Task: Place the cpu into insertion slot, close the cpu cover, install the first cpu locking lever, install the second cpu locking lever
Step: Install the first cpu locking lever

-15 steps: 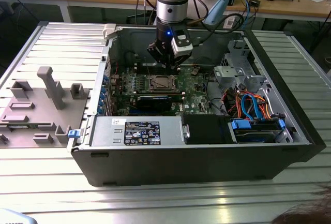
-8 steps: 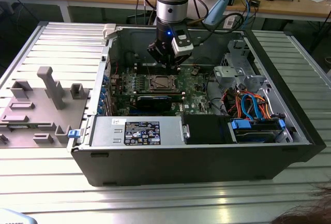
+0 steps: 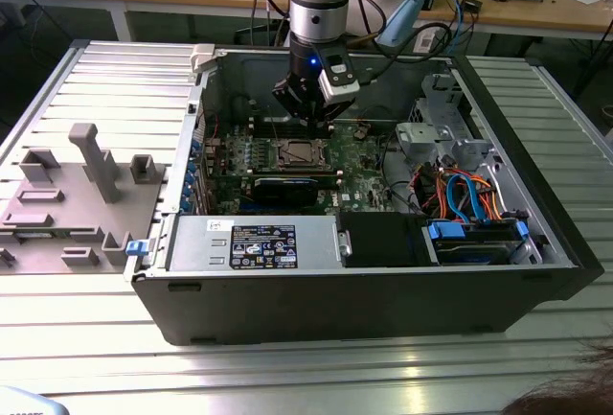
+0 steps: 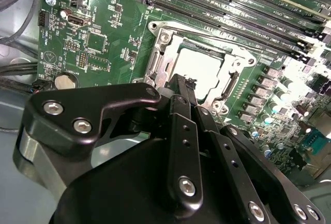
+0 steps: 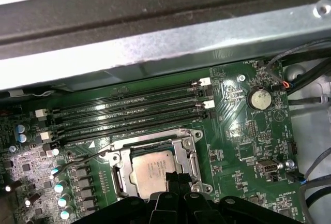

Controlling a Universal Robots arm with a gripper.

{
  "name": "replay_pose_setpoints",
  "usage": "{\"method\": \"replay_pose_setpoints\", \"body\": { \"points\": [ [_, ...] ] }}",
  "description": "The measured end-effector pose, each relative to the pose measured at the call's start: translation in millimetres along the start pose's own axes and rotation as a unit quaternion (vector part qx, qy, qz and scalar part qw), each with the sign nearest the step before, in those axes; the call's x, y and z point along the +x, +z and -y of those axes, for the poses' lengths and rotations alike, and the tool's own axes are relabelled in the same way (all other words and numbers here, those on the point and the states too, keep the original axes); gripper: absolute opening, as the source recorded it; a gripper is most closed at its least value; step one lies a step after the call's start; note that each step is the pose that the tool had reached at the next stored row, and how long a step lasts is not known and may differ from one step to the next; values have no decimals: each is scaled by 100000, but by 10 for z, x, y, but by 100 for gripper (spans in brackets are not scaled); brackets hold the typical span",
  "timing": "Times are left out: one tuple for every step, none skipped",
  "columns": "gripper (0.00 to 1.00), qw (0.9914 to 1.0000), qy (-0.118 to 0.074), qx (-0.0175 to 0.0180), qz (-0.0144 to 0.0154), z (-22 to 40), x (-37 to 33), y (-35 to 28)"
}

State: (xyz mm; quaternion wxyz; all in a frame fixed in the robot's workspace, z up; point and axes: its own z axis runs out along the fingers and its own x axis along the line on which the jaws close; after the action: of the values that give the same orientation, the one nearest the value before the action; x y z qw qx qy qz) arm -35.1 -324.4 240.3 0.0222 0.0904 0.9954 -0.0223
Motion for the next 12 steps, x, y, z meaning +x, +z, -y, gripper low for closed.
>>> {"method": "replay_pose_setpoints", "body": {
  "points": [
    [11, 100000, -144, -13, 7, 0, 0, 0],
    [11, 99999, -324, -20, 14, 0, 0, 0],
    [11, 99999, -424, -24, 18, 0, 0, 0],
    [11, 99999, -535, -25, 23, 0, 0, 0],
    [11, 99998, -702, -30, 26, 0, 0, 0],
    [11, 99997, -792, -36, 32, 0, 0, 0],
    [11, 99996, -903, -40, 35, 0, 0, 0],
    [11, 99995, -1000, -43, 39, 0, 0, 0],
    [11, 99994, -1078, -51, 43, 0, 0, 0],
    [11, 99992, -1226, -62, 48, 0, 0, 0],
    [11, 99991, -1310, -66, 55, 0, 0, 0],
    [11, 99990, -1393, -70, 58, 0, 0, 0]
  ]
}}
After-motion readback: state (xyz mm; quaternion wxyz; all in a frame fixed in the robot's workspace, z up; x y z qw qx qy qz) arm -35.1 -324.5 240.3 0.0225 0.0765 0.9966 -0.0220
